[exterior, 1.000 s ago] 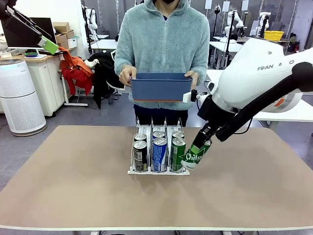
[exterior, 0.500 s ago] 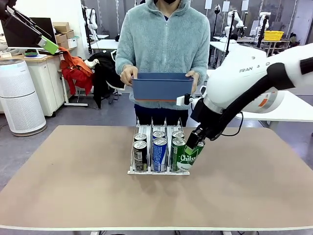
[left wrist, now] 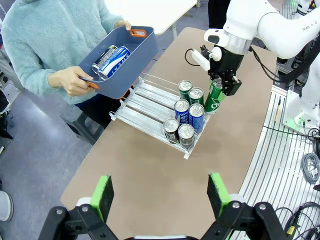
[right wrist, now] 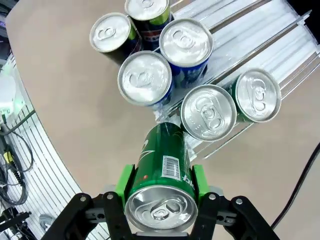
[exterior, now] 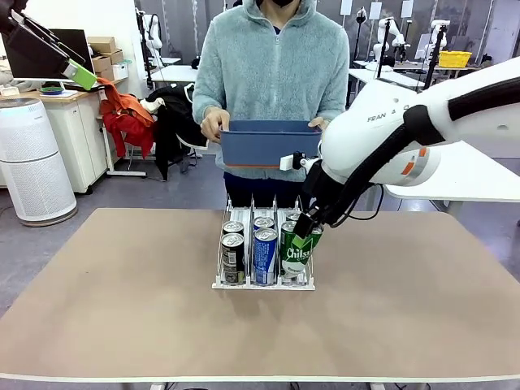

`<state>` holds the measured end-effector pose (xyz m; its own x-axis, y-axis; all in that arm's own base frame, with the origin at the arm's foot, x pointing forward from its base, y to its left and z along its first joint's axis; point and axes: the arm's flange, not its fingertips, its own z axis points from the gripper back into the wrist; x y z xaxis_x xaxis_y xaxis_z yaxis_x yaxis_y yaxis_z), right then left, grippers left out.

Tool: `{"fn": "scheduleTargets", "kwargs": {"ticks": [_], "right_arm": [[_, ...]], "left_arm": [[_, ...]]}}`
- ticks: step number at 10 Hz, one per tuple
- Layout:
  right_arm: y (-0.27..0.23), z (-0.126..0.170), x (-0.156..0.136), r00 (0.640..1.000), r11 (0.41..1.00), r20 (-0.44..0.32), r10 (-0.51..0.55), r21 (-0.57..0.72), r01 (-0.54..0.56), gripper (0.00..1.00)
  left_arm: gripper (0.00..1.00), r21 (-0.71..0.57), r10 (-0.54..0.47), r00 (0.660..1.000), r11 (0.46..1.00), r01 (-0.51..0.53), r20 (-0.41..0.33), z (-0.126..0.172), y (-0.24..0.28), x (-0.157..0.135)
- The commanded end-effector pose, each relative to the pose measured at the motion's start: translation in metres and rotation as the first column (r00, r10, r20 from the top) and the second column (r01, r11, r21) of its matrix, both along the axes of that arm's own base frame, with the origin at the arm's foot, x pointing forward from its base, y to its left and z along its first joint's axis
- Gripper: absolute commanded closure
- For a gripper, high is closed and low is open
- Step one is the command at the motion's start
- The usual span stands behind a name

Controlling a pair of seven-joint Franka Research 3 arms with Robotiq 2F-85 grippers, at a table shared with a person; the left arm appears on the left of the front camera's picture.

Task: Fill the beverage cans into the dispenser.
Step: Place the picked Sprite in the line of the Automatic Can Dispenser with the same cans.

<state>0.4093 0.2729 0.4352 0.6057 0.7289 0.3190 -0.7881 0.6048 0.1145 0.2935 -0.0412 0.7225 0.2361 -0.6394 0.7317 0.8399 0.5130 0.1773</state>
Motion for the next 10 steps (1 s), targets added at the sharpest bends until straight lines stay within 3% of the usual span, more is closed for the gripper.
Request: {"fn": "scheduleTargets", "kwargs": {"ticks": [1,5,10], "right_arm": [[0.006,0.007,0.028,0.995,0.999,0.093,-0.045,0.022,0.043,0.42],[0.015,-0.011,0.05,0.999,0.998,0.048,-0.013,-0.056,0.016,0.42],[0.019,-0.042,0.044,0.997,0.991,-0.033,0.065,-0.115,-0.068,0.42]], "left_arm": [[0.0,0.001,-0.002,1.0,1.0,0.002,-0.002,0.0,0.0,0.0],[0.0,0.001,-0.002,1.0,1.0,0.002,-0.002,0.0,0.0,0.0],[0.0,0.001,-0.002,1.0,1.0,0.002,-0.002,0.0,0.0,0.0]]}}
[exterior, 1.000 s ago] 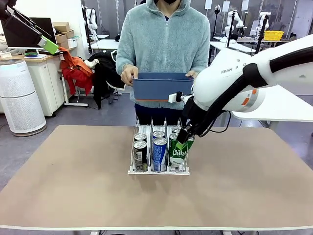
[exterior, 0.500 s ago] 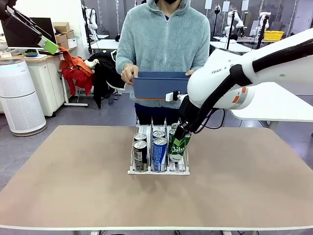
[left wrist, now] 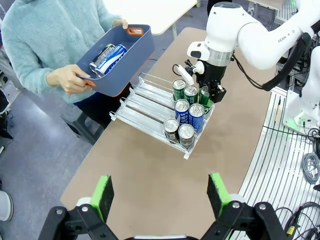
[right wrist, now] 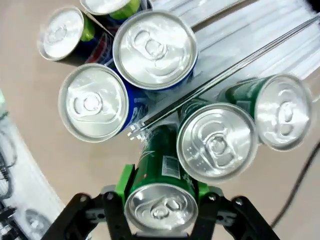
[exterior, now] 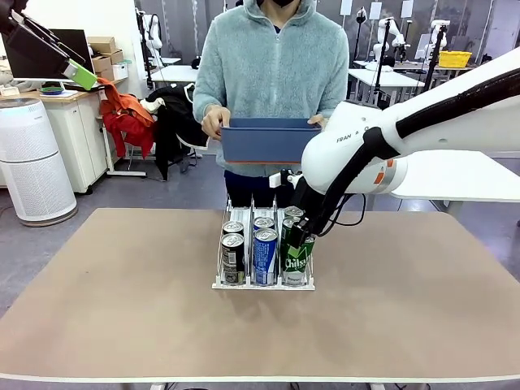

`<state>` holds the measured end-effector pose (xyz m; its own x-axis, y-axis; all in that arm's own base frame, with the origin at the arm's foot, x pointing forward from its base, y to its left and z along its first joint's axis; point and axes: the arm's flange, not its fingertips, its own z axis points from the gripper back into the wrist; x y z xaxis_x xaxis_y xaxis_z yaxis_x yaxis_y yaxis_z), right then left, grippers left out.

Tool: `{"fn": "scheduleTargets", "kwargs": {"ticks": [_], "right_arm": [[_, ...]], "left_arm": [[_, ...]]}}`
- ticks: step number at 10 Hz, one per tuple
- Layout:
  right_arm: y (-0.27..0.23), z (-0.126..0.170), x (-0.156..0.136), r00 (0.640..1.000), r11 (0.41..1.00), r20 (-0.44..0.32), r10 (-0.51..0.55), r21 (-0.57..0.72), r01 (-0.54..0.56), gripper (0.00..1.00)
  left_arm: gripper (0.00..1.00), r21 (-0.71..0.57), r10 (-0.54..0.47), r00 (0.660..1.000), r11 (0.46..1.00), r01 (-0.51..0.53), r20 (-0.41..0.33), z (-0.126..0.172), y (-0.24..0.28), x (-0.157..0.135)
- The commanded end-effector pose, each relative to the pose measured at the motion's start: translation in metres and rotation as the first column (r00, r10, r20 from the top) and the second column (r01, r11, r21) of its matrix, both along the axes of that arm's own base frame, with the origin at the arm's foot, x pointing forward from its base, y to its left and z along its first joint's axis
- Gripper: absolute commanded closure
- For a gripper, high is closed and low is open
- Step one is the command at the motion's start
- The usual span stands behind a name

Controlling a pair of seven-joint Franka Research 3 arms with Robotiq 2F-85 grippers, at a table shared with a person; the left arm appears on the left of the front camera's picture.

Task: Fill the beverage cans into the dispenser.
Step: Place the picked Sprite in the line of the Automatic Can Dispenser with the same cans, then pick up the Pepsi coke handed by the human.

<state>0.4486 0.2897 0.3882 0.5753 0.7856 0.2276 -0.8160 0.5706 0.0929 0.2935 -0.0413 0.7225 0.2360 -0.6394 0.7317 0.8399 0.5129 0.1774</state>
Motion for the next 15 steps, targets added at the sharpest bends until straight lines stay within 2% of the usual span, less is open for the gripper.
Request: {"fn": "scheduleTargets", "kwargs": {"ticks": [1,2,3,4,5,7,11,12,15], "right_arm": [[0.003,0.004,0.005,1.0,0.999,0.008,0.018,-0.032,-0.018,0.42],[0.005,0.003,0.003,1.0,0.999,0.006,0.016,-0.032,-0.016,0.42],[0.005,0.005,0.002,1.0,0.999,-0.014,0.025,-0.025,-0.025,0.28],[0.002,0.012,0.001,0.999,0.999,-0.023,0.031,-0.009,-0.032,0.23],[0.003,0.017,-0.002,0.999,1.0,-0.023,0.025,0.003,-0.025,0.08],[-0.001,0.031,-0.01,0.999,1.0,-0.031,0.021,0.008,-0.021,0.0],[-0.004,0.041,-0.018,0.999,1.0,-0.031,-0.023,0.015,0.023,0.0],[0.001,0.039,-0.012,1.0,1.0,-0.018,0.021,-0.001,-0.021,0.0],[0.001,0.039,-0.012,1.0,1.0,-0.018,0.021,-0.001,-0.021,0.0]], "left_arm": [[0.0,0.001,-0.002,1.0,1.0,0.002,-0.002,0.0,0.0,0.0],[0.0,0.001,-0.002,1.0,1.0,0.002,-0.002,0.0,0.0,0.0],[0.0,0.001,-0.002,1.0,1.0,0.002,-0.002,0.0,0.0,0.0],[0.0,0.001,-0.002,1.0,1.0,0.002,-0.002,0.0,0.0,0.0],[0.0,0.001,-0.002,1.0,1.0,0.002,-0.002,0.0,0.0,0.0],[0.0,0.001,-0.002,1.0,1.0,0.002,-0.002,0.0,0.0,0.0],[0.0,0.001,-0.002,1.0,1.0,0.002,-0.002,0.0,0.0,0.0],[0.0,0.001,-0.002,1.0,1.0,0.002,-0.002,0.0,0.0,0.0],[0.0,0.001,-0.002,1.0,1.0,0.002,-0.002,0.0,0.0,0.0]]}}
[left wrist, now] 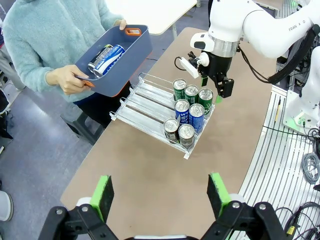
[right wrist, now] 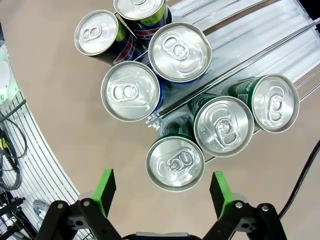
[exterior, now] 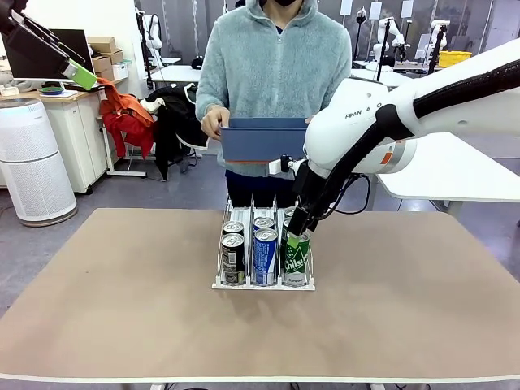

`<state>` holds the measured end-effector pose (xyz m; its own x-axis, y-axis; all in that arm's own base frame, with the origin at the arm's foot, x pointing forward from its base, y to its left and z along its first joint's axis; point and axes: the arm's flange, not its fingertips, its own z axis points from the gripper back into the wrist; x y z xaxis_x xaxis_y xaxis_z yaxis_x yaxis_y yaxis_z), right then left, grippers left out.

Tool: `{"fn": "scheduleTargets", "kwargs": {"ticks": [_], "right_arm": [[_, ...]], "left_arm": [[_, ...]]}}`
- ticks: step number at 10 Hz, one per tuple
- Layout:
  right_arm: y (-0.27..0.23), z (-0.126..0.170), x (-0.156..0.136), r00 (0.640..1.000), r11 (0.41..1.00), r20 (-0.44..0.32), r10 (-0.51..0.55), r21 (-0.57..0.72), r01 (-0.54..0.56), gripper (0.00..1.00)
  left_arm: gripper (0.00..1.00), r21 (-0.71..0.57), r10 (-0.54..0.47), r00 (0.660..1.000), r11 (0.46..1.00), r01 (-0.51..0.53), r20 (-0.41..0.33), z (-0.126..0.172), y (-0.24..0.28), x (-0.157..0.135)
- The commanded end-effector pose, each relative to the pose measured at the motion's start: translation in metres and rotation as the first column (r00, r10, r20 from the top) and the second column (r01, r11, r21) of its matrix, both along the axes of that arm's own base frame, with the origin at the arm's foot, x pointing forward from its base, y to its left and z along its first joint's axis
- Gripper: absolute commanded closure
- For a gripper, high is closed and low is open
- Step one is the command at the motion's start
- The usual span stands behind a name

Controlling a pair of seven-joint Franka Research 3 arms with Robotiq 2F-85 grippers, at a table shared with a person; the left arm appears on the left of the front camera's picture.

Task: Fill the beverage cans into the dispenser.
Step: Pick up the Pepsi coke handed by the human.

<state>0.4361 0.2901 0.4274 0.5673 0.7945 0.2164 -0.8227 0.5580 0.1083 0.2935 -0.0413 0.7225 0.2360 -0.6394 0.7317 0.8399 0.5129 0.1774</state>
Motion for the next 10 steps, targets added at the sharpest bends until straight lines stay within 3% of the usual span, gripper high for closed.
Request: {"fn": "scheduleTargets", "kwargs": {"ticks": [1,3,4,7,10], "right_arm": [[0.001,-0.001,0.001,1.0,1.0,0.001,0.005,-0.001,-0.005,0.0],[0.0,0.0,0.0,1.0,1.0,0.0,0.0,0.0,0.0,0.0],[-0.002,0.014,-0.012,0.997,0.996,0.014,0.07,0.052,-0.071,0.0],[-0.026,0.079,-0.022,0.977,0.982,0.202,0.075,0.152,-0.107,0.0],[-0.075,0.147,-0.017,0.972,0.967,0.229,0.06,0.229,-0.113,0.0]], "left_arm": [[0.0,0.001,-0.002,1.0,1.0,0.002,-0.002,0.0,0.0,0.0],[0.0,0.001,-0.002,1.0,1.0,0.002,-0.002,0.0,0.0,0.0],[0.0,0.001,-0.002,1.0,1.0,0.002,-0.002,0.0,0.0,0.0],[0.0,0.001,-0.002,1.0,1.0,0.002,-0.002,0.0,0.0,0.0],[0.0,0.001,-0.002,1.0,1.0,0.002,-0.002,0.0,0.0,0.0]]}}
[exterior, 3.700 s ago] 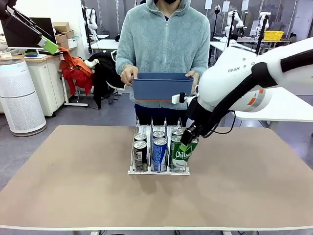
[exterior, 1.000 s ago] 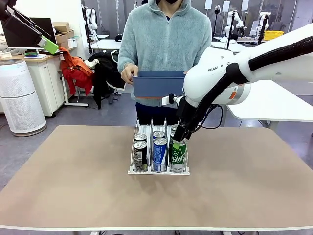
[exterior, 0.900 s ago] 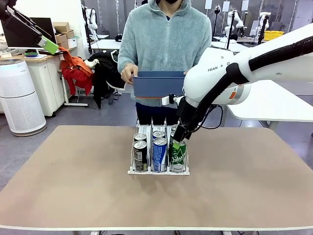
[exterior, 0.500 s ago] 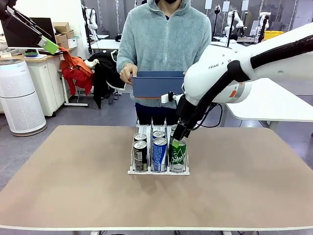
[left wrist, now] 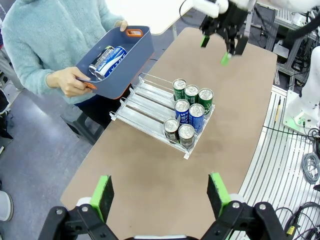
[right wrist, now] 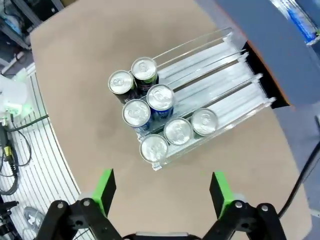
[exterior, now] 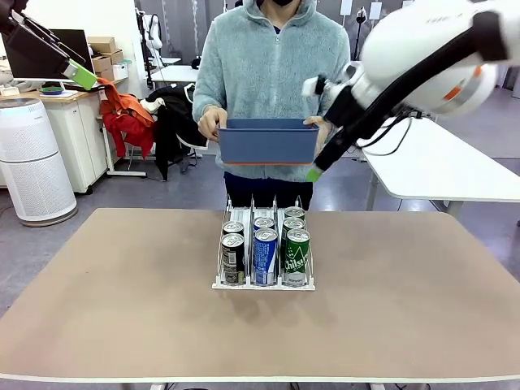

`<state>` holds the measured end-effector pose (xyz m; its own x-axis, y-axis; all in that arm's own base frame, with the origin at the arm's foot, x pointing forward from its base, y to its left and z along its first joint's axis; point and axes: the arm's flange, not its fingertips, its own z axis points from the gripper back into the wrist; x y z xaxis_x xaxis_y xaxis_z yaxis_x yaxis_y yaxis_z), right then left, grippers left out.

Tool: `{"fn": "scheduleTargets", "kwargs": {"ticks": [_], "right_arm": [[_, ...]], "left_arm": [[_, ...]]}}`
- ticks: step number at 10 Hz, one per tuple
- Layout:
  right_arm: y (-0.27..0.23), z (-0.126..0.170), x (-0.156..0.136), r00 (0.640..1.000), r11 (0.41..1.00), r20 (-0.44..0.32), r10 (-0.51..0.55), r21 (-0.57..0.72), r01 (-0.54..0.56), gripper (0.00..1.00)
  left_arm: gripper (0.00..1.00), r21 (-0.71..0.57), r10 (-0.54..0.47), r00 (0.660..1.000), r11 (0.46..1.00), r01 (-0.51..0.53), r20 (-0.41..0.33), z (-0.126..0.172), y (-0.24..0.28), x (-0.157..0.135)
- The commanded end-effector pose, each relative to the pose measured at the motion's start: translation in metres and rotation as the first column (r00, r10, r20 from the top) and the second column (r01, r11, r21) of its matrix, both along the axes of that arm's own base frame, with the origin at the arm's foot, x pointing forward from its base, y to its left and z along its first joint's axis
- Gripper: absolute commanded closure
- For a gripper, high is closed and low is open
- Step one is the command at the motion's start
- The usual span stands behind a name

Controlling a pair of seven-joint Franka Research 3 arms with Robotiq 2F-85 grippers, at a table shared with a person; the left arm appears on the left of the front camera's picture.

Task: Fill the beverage cans into the dispenser.
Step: Pick up the Pepsi coke handed by the human.

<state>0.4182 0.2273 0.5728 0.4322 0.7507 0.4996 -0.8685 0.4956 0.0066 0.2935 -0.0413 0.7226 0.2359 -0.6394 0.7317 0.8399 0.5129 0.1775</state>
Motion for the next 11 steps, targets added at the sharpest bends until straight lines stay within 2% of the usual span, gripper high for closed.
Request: {"fn": "scheduleTargets", "kwargs": {"ticks": [1,2,4,5,7,9,11], "right_arm": [[-0.029,0.024,-0.003,0.999,0.998,0.002,0.032,0.056,-0.032,0.0],[-0.042,0.048,-0.011,1.0,0.999,-0.007,0.025,0.047,-0.025,0.0],[-0.069,0.094,-0.033,1.0,0.993,-0.003,-0.002,0.114,0.003,0.0],[-0.082,0.109,-0.043,0.999,0.989,0.024,-0.028,0.143,0.024,0.0],[-0.1,0.126,-0.086,0.99,0.98,0.11,-0.092,0.188,0.07,0.0],[-0.117,0.138,-0.116,0.964,0.974,0.212,-0.162,0.193,0.121,0.0],[-0.13,0.151,-0.137,0.946,0.966,0.242,-0.214,0.198,0.168,0.0]], "left_arm": [[0.0,0.001,-0.002,1.0,1.0,0.002,-0.002,-0.001,0.0,0.0],[0.0,0.001,-0.002,1.0,1.0,0.002,-0.002,-0.001,0.0,0.0],[0.0,0.001,-0.002,1.0,1.0,0.002,-0.002,-0.001,0.0,0.0],[0.0,0.001,-0.002,1.0,1.0,0.002,-0.002,-0.001,0.0,0.0],[0.0,0.001,-0.002,1.0,1.0,0.002,-0.002,-0.001,0.0,0.0],[0.0,0.001,-0.002,1.0,1.0,0.002,-0.002,-0.001,0.0,0.0],[0.0,0.001,-0.002,1.0,1.0,0.002,-0.002,-0.001,0.0,0.0]]}}
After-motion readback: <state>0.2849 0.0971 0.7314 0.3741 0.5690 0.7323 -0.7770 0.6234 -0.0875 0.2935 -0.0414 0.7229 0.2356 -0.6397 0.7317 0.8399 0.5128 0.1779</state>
